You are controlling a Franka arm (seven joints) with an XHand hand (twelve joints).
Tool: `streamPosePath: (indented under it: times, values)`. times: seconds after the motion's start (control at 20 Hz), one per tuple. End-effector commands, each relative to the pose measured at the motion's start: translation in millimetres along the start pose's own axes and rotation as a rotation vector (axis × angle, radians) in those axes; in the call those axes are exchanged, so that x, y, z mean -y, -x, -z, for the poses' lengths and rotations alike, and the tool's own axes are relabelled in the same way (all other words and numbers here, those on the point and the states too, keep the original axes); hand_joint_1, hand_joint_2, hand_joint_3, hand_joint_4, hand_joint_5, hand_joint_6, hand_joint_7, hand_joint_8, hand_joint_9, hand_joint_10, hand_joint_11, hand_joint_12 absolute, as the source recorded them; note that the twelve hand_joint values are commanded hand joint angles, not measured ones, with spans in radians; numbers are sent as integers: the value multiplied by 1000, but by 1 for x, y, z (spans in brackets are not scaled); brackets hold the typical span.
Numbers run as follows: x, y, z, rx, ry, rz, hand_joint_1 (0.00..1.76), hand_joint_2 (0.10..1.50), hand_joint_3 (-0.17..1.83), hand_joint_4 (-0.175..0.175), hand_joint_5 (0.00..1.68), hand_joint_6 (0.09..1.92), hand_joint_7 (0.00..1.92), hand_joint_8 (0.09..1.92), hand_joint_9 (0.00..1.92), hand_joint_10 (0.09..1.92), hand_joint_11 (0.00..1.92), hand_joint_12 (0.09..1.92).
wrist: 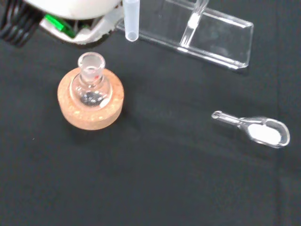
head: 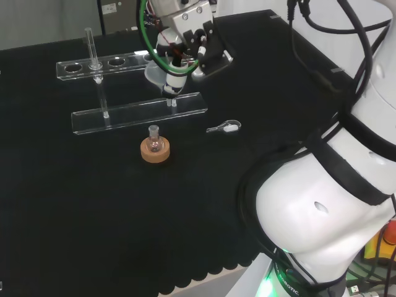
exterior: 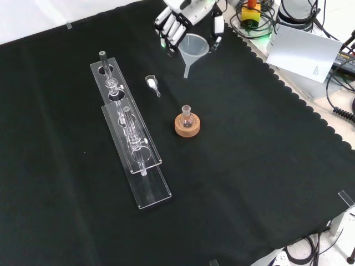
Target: Place the funnel on the round-bottom flask.
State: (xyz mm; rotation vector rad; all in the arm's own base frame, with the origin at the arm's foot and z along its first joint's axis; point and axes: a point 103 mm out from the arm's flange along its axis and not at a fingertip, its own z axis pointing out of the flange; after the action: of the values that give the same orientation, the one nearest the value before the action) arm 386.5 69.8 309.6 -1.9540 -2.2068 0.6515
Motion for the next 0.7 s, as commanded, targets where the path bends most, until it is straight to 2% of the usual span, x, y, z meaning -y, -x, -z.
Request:
streamPosePath:
  times: [0.05, 0.7]
  values:
    - [-6, -18, -13, 4, -11, 27, 912, 634, 777, -12, 565, 903, 581, 858, 440, 623, 32, 1436]
    - [-24, -31, -23, 15, -14, 51, 913, 634, 777, -13, 565, 906, 581, 858, 446, 620, 40, 1433]
